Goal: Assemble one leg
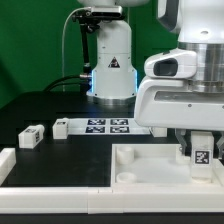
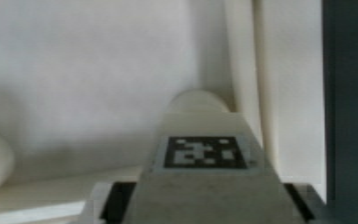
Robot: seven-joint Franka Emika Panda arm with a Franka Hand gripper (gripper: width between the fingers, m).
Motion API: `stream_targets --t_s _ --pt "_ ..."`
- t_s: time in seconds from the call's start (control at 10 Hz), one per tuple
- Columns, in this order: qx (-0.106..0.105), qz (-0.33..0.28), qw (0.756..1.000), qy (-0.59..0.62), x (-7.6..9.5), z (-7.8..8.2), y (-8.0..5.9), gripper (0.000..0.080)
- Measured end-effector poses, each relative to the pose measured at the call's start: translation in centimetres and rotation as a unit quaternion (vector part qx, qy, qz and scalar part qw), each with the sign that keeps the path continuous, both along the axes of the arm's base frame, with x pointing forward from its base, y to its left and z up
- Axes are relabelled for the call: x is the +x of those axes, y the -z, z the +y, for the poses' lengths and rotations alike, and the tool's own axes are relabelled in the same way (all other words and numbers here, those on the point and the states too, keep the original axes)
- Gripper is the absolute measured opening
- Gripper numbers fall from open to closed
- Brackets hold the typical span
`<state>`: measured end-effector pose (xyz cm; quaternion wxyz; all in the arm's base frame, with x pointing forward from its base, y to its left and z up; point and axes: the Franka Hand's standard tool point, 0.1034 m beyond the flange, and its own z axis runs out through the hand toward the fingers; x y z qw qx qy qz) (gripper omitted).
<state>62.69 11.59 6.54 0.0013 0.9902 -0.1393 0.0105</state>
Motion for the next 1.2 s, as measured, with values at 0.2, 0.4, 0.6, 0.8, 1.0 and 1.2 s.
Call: stream_targets --t_s 0.2,0.4,0.6,0.8,1.0,1.2 --pt "0.003 -0.006 0.988 0.154 -0.13 0.39 0.11 0.0287" --pt "0.006 -0.006 0.96 0.281 -0.15 0.36 0.17 0.0287" --pt "0.009 -0.008 0.903 0.43 -0.21 0.47 0.2 0.0288" --pt "0.01 -0.01 0.846 0.532 -0.25 0.62 0.17 0.0288" --pt "0.01 -0.01 0.852 0.523 -0.24 0.61 0.17 0.0309" --pt "0.009 -0.01 0.88 0.474 -0.24 0.71 0.12 0.0485"
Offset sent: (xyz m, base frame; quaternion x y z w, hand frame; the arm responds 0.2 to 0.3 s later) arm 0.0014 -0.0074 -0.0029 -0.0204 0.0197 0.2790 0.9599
